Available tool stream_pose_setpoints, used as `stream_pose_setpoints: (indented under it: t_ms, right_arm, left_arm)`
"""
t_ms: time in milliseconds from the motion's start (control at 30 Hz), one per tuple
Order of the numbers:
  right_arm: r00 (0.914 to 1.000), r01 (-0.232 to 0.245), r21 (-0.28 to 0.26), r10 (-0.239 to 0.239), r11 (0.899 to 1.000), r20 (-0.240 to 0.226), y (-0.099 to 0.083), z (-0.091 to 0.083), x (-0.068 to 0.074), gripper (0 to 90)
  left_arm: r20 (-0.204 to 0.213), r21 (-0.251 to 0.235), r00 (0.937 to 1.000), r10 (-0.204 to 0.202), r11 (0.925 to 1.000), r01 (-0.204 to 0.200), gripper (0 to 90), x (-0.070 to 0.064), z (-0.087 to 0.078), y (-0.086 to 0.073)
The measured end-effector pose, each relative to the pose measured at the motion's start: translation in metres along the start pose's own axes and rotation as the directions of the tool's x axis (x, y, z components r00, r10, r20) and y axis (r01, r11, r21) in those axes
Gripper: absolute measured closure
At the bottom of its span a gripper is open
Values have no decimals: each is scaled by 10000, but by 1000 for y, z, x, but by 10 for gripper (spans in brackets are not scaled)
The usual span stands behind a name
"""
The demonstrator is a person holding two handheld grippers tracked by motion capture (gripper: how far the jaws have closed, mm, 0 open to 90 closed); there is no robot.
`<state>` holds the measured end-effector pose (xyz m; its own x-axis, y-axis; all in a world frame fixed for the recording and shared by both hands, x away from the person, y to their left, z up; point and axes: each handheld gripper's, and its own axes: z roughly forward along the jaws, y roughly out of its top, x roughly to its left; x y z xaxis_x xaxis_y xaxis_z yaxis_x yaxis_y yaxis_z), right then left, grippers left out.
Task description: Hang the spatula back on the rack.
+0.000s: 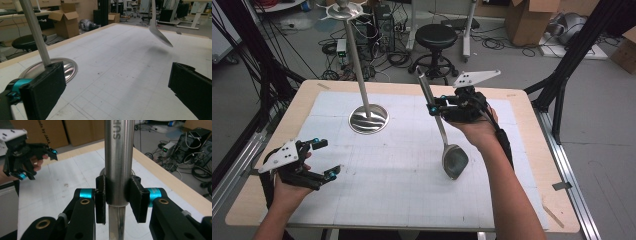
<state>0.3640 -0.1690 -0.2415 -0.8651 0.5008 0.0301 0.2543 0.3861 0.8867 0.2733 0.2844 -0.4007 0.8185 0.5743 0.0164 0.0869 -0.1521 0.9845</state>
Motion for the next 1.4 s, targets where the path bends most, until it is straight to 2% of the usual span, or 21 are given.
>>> stream_pose_setpoints:
  t_ms: [300,367,667,833,1067,1400]
  right_arm:
    - [9991,132,-241,-142,9996,-399,37,3,-1,696]
    - [9982,287,-286,-302,9992,-518,44,6,-3,696]
    - [9952,487,-122,-496,9987,-845,65,19,-5,696]
    - [9953,505,-52,-508,9987,-824,75,25,-9,696]
    - [9926,694,82,-683,9976,-1008,89,38,-5,696]
    - [9948,465,136,-451,9988,-910,106,60,-26,696]
  left_arm:
    - [0,-42,10000,-32,10000,32,17,0,-1,0]
    - [14,-46,10000,-26,10000,27,17,0,-1,0]
    - [10,-92,10000,-3,10000,3,17,0,-2,1]
    - [8,-99,10000,-19,9999,19,17,0,-2,1]
    - [3,-83,10000,10,10000,-10,17,0,-2,1]
    - [18,-26,10000,77,10000,-77,17,0,-2,1]
